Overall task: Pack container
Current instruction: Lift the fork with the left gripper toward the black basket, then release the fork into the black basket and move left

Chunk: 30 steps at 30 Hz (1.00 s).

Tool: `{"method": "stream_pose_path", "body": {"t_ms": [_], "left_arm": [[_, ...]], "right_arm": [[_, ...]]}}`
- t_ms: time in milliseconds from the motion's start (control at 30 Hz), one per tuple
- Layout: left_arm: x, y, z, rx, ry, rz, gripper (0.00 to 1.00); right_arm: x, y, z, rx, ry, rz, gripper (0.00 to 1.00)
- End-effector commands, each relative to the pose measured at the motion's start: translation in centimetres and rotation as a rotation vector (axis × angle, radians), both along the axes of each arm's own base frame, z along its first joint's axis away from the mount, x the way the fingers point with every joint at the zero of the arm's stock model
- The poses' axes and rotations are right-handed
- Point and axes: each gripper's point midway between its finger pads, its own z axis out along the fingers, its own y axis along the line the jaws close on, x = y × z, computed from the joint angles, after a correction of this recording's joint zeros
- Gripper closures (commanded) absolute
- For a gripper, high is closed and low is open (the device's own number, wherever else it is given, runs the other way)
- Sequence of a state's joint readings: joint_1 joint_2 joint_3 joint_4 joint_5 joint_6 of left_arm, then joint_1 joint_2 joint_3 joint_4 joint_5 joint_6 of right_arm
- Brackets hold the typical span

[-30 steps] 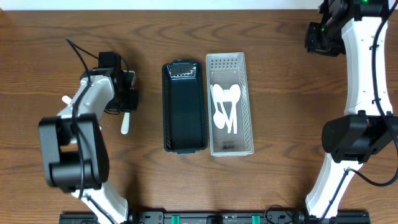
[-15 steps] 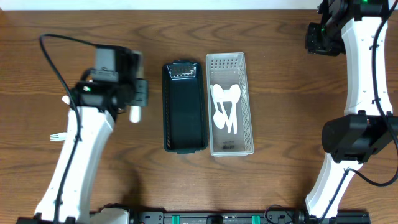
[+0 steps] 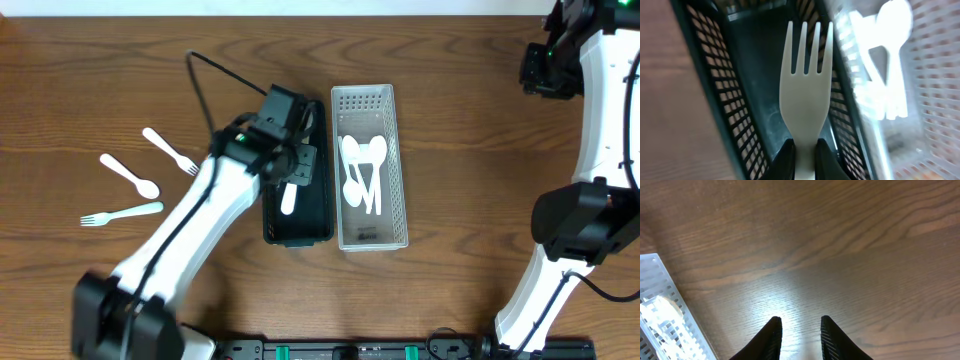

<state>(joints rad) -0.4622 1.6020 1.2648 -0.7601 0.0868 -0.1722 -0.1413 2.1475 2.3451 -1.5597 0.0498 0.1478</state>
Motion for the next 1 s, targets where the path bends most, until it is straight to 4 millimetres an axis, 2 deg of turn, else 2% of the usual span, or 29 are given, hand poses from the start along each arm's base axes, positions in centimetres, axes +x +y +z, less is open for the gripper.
{"method": "stream_pose_path", "body": {"t_ms": [0, 33, 67, 133, 167, 267, 367, 400, 533, 633, 733, 833, 933, 967], "left_arm": [[0.6, -0.2, -2.7, 0.022, 0.067, 0.041, 0.94], [0.6, -0.2, -3.6, 0.032, 0.088, 0.041, 0.94], [0.6, -0.1, -4.6, 0.045, 0.113, 0.041, 0.88], [0.4, 0.0, -6.1, 0.065, 0.151, 0.041, 0.69], [0.3, 0.0, -6.5, 0.071, 0.161, 0.041, 0.62], [0.4, -0.1, -6.7, 0.076, 0.158, 0.021, 0.57], [1.2, 0.0, -5.1, 0.094, 0.095, -0.037, 0.55], [1.6, 0.3, -4.0, 0.109, 0.055, -0.048, 0.56], [3.6, 2.0, 2.1, 0.164, -0.143, -0.007, 0.51], [4.8, 5.5, 7.5, 0.201, -0.298, 0.112, 0.43], [5.5, 10.3, 10.6, 0.187, -0.372, 0.288, 0.42], [5.8, 16.6, 10.9, 0.167, -0.362, 0.523, 0.42], [6.0, 22.9, 9.5, 0.097, -0.307, 0.764, 0.42], [6.1, 24.1, 9.0, 0.075, -0.292, 0.810, 0.42]], "right_arm": [[-0.2, 0.1, 1.8, -0.016, -0.043, 0.017, 0.71], [-0.2, 0.1, 1.8, -0.015, -0.042, 0.017, 0.71], [-0.2, 0.1, 1.8, -0.015, -0.040, 0.017, 0.71], [-0.3, 0.1, 1.8, -0.015, -0.036, 0.017, 0.71], [-0.3, 0.1, 1.8, -0.015, -0.036, 0.017, 0.71], [-0.4, 0.1, 1.8, -0.015, -0.036, 0.017, 0.71], [-0.4, 0.1, 1.8, -0.015, -0.036, 0.017, 0.71], [-0.4, 0.1, 1.8, -0.015, -0.036, 0.017, 0.71], [-0.3, 0.1, 1.8, -0.015, -0.036, 0.017, 0.71], [-0.3, 0.1, 1.8, -0.015, -0.036, 0.019, 0.71], [-0.3, 0.1, 1.8, -0.017, -0.035, 0.025, 0.71], [-0.3, 0.1, 1.8, -0.017, -0.035, 0.025, 0.71], [-0.3, 0.1, 1.8, -0.017, -0.035, 0.025, 0.70], [-0.3, 0.1, 1.8, -0.017, -0.035, 0.025, 0.70]]}}
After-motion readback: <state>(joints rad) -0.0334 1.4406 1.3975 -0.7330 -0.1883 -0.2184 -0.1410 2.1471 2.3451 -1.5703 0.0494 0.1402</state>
